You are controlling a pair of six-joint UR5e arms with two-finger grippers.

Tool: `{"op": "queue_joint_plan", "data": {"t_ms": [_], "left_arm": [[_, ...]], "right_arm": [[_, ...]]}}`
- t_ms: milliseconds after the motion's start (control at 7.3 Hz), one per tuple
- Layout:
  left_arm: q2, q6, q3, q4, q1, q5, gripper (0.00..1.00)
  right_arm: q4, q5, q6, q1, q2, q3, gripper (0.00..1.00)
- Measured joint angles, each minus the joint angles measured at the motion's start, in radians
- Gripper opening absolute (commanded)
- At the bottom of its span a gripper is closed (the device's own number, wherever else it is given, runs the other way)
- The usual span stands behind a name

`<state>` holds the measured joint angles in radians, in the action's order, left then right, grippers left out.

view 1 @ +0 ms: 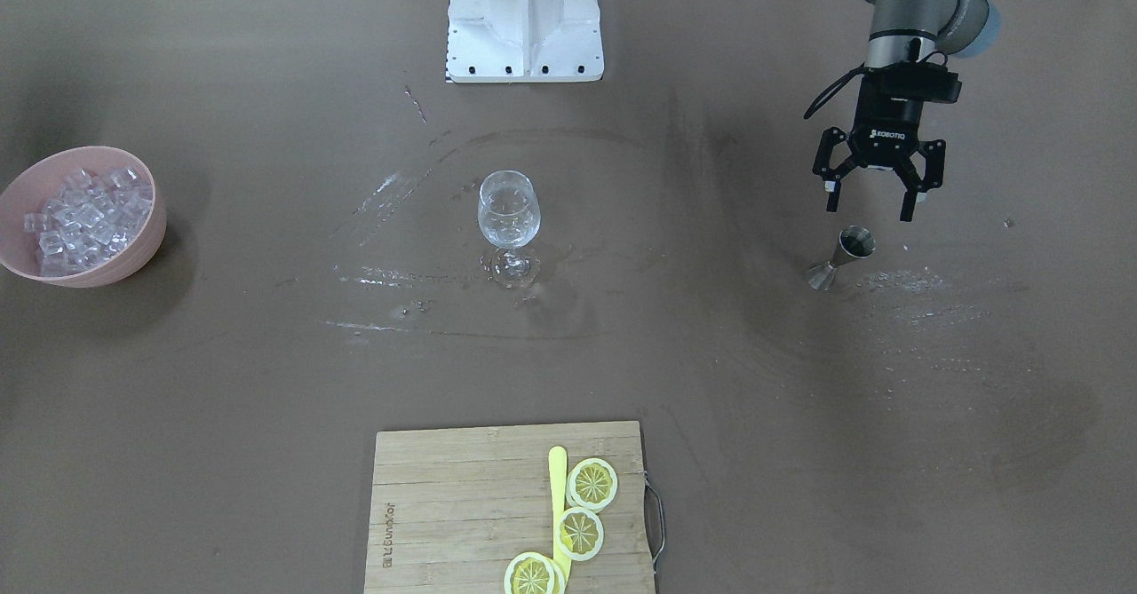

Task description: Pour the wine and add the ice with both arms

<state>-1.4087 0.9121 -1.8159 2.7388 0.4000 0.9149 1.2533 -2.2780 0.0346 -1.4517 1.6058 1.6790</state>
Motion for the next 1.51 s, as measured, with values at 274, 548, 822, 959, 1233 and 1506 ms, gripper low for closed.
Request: {"op": "queue_joint_plan", "data": {"t_ms": [274, 548, 822, 959, 1233, 1506], "left_arm": [[-0.039, 0.065, 0.043, 0.005, -0.008, -0.017, 0.98], [-0.051, 0.092, 0.073, 0.024, -0.008, -0.019, 0.98], [-0.084, 0.111, 0.134, 0.039, -0.008, -0.02, 0.98], [-0.108, 0.113, 0.173, 0.053, -0.008, -0.023, 0.98], [-0.145, 0.114, 0.25, 0.106, -0.009, -0.025, 0.98], [-0.167, 0.114, 0.288, 0.132, -0.009, -0.024, 0.98]], "right_arm": [[0.0, 0.0, 0.001, 0.0, -0.001, 0.001, 1.0], [0.0, 0.0, 0.0, 0.001, -0.004, 0.001, 1.0], [0.0, 0.0, 0.0, 0.001, -0.005, 0.0, 1.0], [0.0, 0.0, -0.001, 0.001, -0.006, -0.001, 1.0], [0.0, 0.0, -0.001, 0.001, -0.008, -0.002, 1.0], [0.0, 0.0, -0.001, 0.001, -0.009, -0.004, 1.0]]}}
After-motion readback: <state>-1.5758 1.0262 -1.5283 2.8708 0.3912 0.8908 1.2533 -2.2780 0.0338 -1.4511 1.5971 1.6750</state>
